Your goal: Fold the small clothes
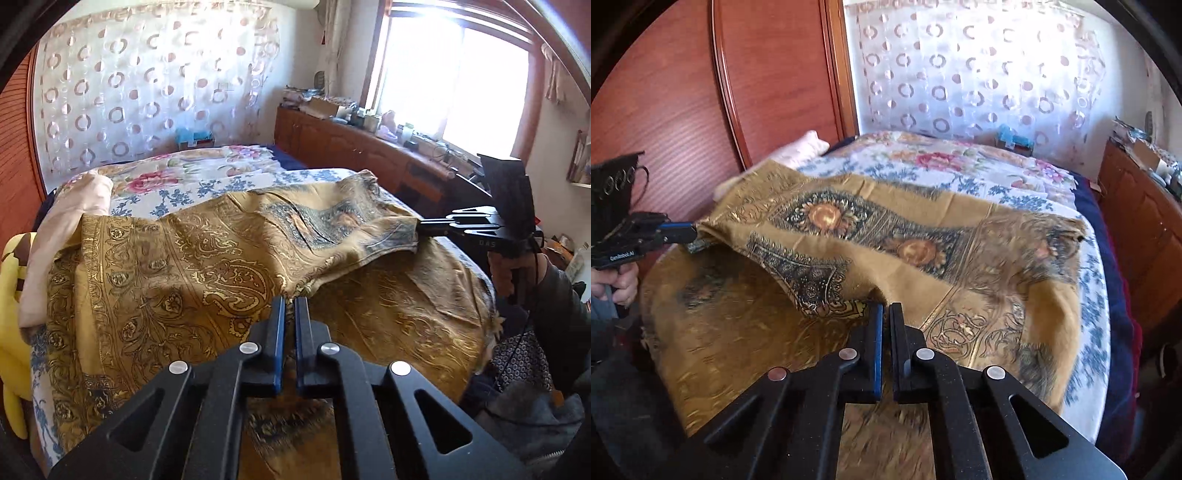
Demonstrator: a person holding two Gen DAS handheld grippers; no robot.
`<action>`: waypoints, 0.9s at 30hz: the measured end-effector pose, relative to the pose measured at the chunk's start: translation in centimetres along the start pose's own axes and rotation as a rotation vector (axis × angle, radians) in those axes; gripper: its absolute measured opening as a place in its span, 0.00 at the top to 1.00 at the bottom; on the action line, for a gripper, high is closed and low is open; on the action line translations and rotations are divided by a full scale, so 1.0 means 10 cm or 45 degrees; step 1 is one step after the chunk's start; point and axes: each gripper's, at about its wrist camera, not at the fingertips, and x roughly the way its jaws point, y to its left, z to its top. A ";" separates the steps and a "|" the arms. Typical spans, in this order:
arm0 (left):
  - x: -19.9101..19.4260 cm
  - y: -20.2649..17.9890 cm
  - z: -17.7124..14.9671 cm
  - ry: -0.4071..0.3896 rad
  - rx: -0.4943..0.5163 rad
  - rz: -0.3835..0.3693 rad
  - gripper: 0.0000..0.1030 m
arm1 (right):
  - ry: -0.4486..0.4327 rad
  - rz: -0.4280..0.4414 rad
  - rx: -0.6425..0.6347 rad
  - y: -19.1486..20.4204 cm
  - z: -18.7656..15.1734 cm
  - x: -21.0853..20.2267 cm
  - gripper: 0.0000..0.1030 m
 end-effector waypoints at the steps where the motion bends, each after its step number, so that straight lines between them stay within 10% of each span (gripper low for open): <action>1: -0.02 -0.01 0.00 -0.004 0.004 0.007 0.94 | -0.011 0.010 -0.004 0.01 -0.03 -0.07 0.97; 17: -0.16 -0.08 -0.24 0.046 0.030 0.025 0.94 | 0.066 0.085 -0.011 0.10 -0.41 -0.45 0.97; 27: -0.30 0.10 -0.30 -0.012 -0.027 0.091 0.26 | 0.070 -0.074 0.094 -0.25 -0.47 -0.49 0.63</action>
